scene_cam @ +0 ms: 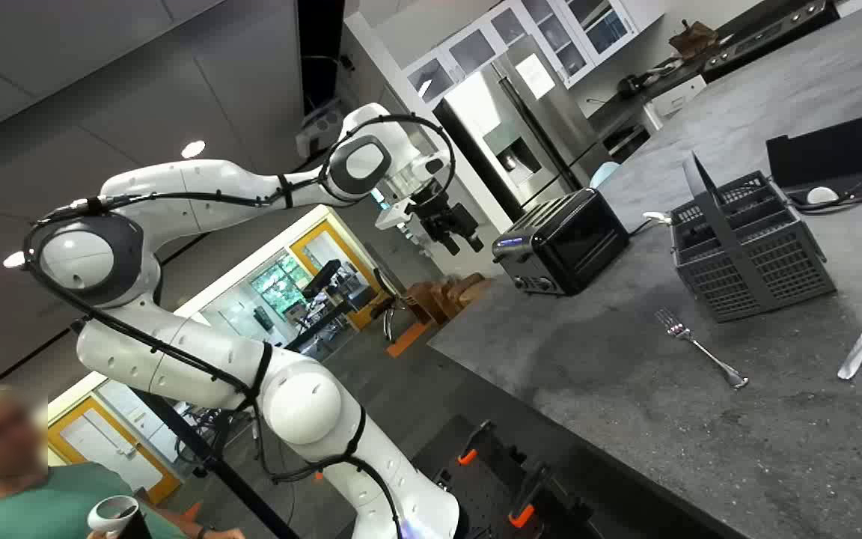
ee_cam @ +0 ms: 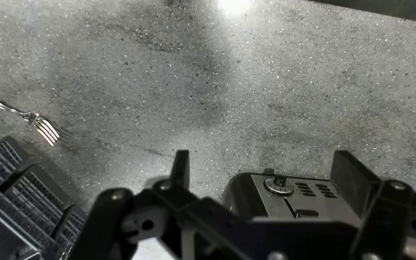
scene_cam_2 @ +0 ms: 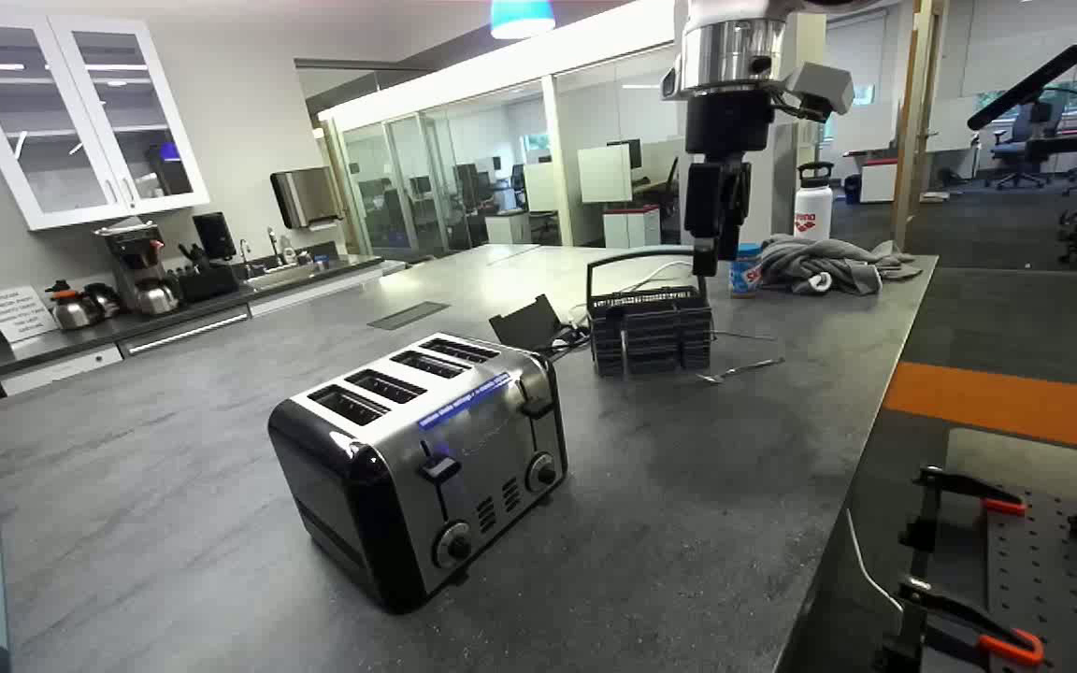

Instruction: Push down the lever on the left side of the toaster

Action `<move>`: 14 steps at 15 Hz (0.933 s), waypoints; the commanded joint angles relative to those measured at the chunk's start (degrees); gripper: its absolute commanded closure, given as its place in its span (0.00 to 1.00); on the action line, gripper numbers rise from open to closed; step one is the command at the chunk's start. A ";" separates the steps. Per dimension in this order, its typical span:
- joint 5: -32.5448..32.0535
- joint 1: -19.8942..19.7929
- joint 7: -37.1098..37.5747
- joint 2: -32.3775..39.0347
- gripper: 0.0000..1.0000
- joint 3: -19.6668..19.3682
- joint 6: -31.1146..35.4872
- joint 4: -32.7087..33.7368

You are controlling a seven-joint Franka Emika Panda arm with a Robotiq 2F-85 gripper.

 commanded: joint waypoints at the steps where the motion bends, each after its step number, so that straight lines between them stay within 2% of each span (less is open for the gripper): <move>1: 0.27 -0.57 -0.21 0.01 0.00 0.52 -0.17 0.12; 4: 0.27 -0.57 -0.21 0.01 0.00 0.52 -0.17 0.12; 6: 0.17 -0.22 1.63 0.87 0.00 1.85 0.23 0.87; 9: -0.24 1.36 4.78 3.81 0.00 6.09 1.07 3.04; 14: -2.78 2.50 15.82 10.81 0.00 14.34 5.43 8.20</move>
